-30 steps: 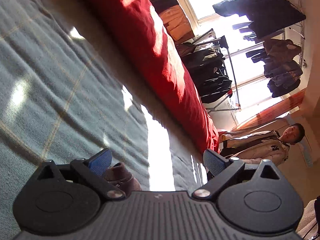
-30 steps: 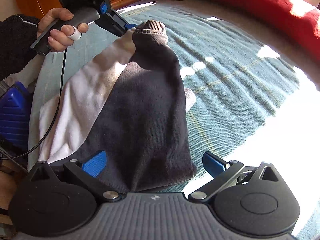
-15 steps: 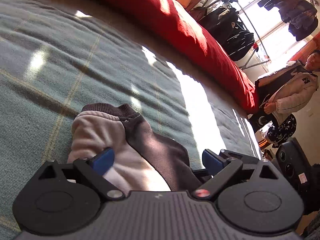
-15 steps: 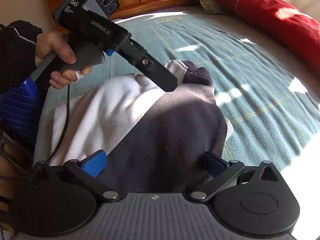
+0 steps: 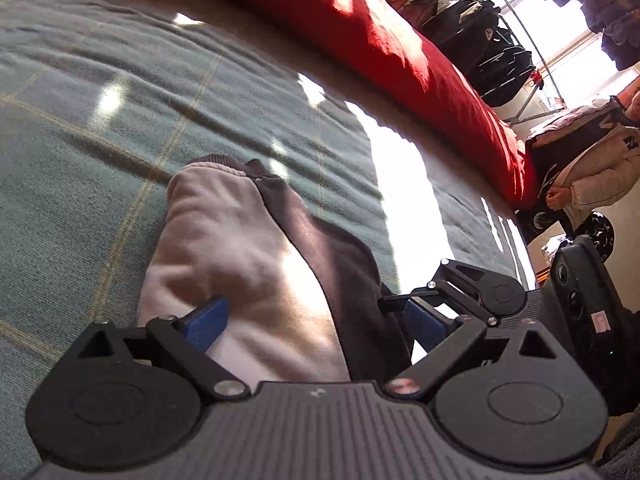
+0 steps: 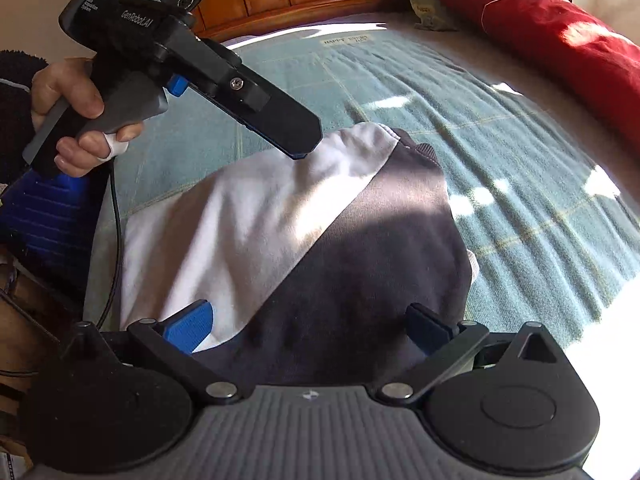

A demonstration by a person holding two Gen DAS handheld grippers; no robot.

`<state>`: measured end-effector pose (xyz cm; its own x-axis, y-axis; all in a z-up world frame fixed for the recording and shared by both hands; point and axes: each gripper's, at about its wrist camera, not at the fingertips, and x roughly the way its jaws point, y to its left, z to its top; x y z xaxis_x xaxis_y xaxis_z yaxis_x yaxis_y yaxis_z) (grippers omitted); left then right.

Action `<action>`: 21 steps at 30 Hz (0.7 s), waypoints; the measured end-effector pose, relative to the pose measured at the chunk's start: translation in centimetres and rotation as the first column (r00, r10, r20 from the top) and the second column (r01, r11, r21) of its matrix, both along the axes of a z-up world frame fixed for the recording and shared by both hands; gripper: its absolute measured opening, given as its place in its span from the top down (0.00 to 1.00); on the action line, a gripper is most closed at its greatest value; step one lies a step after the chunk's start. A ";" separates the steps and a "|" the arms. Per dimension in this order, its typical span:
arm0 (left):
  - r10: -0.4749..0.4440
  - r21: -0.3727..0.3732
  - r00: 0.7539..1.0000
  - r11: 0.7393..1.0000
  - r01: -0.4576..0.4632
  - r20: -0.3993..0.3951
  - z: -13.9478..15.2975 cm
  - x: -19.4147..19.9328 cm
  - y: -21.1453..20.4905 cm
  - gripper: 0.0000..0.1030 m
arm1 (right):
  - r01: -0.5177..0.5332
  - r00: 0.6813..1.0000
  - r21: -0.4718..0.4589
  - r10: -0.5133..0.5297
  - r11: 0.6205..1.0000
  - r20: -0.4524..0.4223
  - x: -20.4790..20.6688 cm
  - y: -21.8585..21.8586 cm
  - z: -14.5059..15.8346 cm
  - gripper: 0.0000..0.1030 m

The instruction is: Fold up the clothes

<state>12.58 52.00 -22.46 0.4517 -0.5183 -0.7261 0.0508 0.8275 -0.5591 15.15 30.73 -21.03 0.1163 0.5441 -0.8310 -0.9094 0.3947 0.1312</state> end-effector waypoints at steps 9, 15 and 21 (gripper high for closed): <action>0.091 -0.013 0.996 0.996 -0.091 0.006 0.3 -1.8 -0.5 0.08 | 0.022 1.000 -0.031 -0.022 0.999 0.013 -0.3 -0.1 -1.5 0.00; 0.161 -0.038 0.987 0.986 -0.161 -0.010 0.1 -3.5 -0.6 0.08 | 0.052 0.998 -0.038 -0.054 0.998 -0.034 -0.7 -1.9 0.9 0.00; 0.155 -0.089 0.983 0.985 -0.146 0.102 2.8 -2.7 -1.9 0.08 | 0.058 0.997 -0.085 -0.061 0.995 -0.037 -2.2 -3.3 2.2 0.00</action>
